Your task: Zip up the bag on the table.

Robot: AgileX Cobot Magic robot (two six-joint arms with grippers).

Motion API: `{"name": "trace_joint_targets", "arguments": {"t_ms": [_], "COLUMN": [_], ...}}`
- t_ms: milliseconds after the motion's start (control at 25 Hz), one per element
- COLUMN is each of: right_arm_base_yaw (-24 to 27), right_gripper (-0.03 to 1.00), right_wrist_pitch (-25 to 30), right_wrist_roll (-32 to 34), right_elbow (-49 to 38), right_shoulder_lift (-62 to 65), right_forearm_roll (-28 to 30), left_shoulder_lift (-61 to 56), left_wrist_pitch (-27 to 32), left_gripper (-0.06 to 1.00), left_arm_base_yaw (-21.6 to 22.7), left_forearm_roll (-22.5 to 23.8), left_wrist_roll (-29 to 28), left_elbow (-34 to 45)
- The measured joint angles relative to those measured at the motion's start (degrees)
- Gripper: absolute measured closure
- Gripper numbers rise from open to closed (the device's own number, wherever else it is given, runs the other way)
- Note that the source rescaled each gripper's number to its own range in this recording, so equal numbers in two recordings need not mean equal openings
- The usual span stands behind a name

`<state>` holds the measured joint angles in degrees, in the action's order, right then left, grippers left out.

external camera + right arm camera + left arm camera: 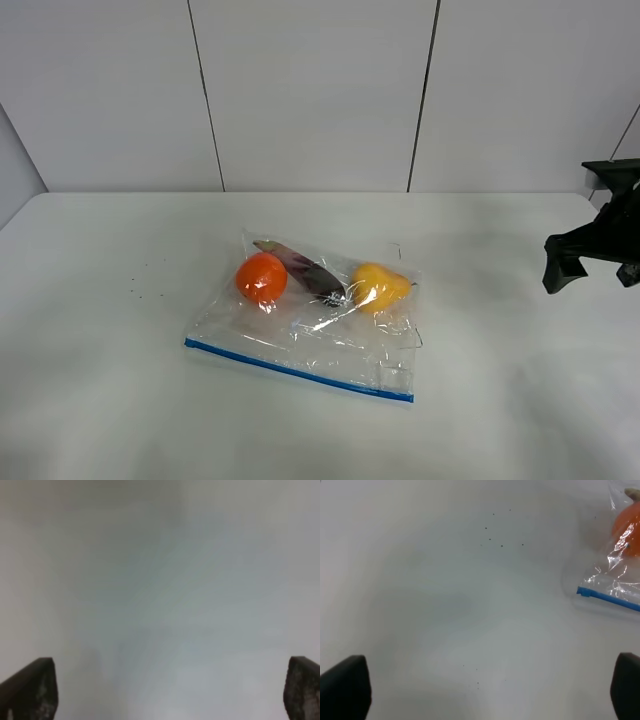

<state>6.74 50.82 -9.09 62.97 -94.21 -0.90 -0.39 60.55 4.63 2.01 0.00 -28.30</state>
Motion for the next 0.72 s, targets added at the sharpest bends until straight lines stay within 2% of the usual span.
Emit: {"name": "trace_joint_targets", "arguments": {"t_ms": [280, 520, 720], "right_arm_base_yaw": [0.0, 0.0, 0.0], "right_gripper": [-0.03, -0.03, -0.03], "right_wrist_pitch": [-1.7, -6.9, -7.7], "right_wrist_roll": [-0.6, -1.3, -2.0], "right_elbow": [-1.0, -8.7, -15.2], "right_shoulder_lift": [3.7, 16.6, 27.8], "right_forearm_roll": [0.0, -0.1, -0.2], "left_shoulder_lift": [0.0, 0.0, 0.0], "left_wrist_pitch": [0.1, 0.1, 0.1], "left_gripper": [-0.06, -0.06, -0.06], "left_arm_base_yaw": [0.0, 0.0, 0.0], "left_forearm_roll": [0.0, 0.0, 0.0], "left_wrist_roll": [0.0, 0.0, 0.0], "left_elbow": [0.0, 0.0, 0.0]}}
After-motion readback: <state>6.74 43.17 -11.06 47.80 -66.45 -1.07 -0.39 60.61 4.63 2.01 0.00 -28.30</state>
